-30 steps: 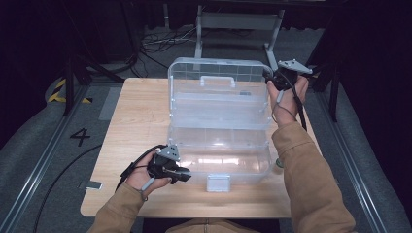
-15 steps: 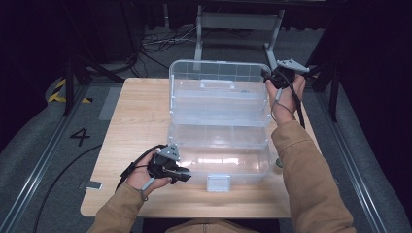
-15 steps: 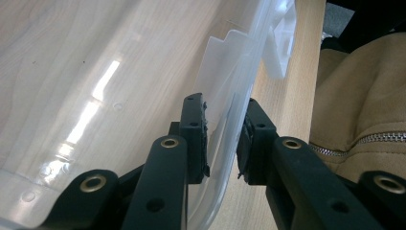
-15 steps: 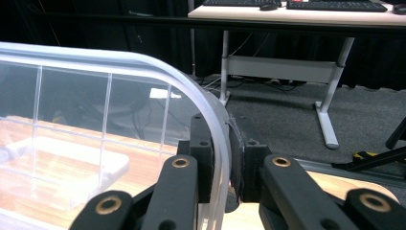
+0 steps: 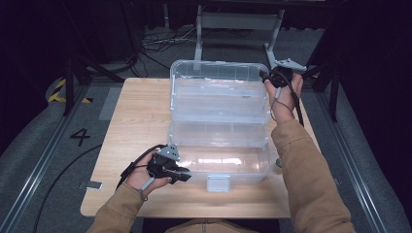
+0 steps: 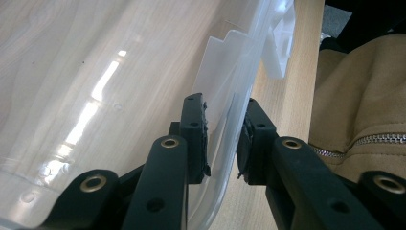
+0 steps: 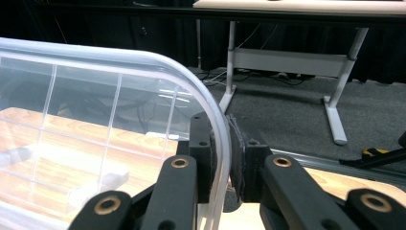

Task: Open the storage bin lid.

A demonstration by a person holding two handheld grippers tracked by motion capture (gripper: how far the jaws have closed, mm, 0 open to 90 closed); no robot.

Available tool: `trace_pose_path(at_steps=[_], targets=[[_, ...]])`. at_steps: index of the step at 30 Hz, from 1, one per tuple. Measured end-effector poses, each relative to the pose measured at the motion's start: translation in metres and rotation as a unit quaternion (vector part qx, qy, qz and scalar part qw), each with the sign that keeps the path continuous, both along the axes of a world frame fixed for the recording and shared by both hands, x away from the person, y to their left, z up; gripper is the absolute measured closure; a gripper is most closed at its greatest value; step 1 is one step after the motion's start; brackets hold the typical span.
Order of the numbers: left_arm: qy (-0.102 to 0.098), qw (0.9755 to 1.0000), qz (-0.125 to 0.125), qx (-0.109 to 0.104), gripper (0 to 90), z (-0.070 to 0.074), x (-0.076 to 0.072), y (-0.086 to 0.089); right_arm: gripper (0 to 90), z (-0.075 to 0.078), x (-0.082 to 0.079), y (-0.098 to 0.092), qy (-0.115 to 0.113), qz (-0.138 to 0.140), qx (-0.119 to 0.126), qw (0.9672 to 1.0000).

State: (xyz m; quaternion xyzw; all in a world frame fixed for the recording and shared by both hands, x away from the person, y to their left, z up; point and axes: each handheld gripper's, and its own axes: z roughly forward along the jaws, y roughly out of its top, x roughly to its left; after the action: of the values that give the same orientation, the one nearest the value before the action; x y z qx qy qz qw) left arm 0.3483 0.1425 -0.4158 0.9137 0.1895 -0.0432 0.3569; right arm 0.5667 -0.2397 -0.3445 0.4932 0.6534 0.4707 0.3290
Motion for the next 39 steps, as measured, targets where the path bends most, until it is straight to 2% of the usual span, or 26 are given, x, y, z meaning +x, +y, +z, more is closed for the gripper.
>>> trace_pose_path(at_steps=[10,21,39], targets=[[0.0,1.0,-0.001,-0.002,75.6,0.0,0.0,0.0,80.7,-0.008,0.009,-0.003,0.01,0.007,0.009,0.9999],[0.001,1.0,-0.002,-0.002,75.6,0.0,0.001,0.0,80.6,-0.018,0.018,-0.009,0.016,0.028,0.022,0.9992],[0.002,1.0,-0.003,-0.004,75.7,0.0,0.001,0.001,81.3,-0.033,0.03,-0.014,0.023,0.052,0.017,0.9982]])
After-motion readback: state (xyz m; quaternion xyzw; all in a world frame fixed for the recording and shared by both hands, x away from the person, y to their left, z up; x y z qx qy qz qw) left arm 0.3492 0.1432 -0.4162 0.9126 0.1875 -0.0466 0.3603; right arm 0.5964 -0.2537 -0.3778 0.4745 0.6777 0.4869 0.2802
